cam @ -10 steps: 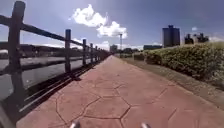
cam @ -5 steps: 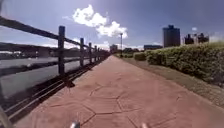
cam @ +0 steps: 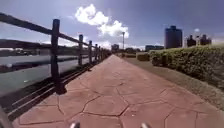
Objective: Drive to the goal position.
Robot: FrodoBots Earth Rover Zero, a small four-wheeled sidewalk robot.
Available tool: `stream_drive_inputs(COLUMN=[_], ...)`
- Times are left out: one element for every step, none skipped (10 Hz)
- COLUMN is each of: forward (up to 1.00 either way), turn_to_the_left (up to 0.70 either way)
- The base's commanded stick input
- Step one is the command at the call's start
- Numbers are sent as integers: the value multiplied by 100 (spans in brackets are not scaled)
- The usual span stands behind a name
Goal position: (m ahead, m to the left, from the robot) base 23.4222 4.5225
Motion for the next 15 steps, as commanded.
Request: stream_drive_inputs(forward=[85,85,85,85,85,85,85,85,85,85,85,85,85,85,85], turn_to_the_left=[0,0,0,0,0,0,0,0,0,0,0,0,0,0,0])
